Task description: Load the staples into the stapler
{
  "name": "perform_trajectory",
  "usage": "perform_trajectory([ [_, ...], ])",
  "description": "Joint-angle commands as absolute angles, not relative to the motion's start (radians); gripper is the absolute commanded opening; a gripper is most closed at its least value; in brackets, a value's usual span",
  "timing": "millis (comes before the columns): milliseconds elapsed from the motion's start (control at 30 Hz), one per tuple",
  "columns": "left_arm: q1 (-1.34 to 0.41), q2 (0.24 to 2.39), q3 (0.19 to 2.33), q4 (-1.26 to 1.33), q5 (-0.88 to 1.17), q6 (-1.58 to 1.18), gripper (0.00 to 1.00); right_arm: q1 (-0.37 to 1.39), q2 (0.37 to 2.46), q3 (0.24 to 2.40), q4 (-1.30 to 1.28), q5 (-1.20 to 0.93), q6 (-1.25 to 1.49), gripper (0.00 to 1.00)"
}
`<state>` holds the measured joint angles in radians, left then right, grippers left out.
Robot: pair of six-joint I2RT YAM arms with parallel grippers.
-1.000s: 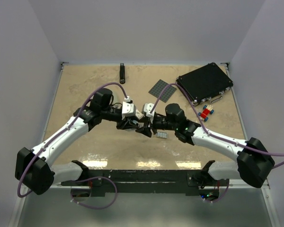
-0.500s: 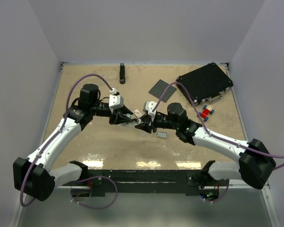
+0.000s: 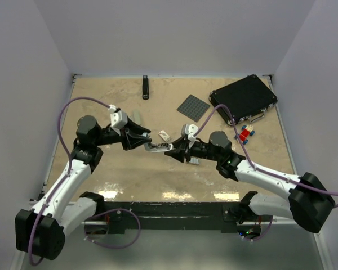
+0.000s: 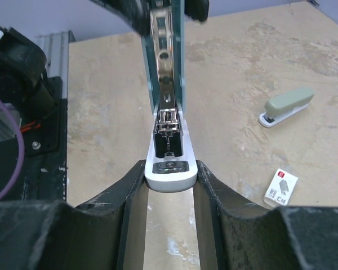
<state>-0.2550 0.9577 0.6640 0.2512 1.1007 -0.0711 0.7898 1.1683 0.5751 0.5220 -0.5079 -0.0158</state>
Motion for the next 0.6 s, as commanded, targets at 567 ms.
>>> perform_trajectory([
  [567, -0.183, 0.620, 0.477, 0.687, 0.060, -0.863, 0.00, 0.735, 1.052, 0.334, 1.066, -0.347, 0.367, 0.00],
])
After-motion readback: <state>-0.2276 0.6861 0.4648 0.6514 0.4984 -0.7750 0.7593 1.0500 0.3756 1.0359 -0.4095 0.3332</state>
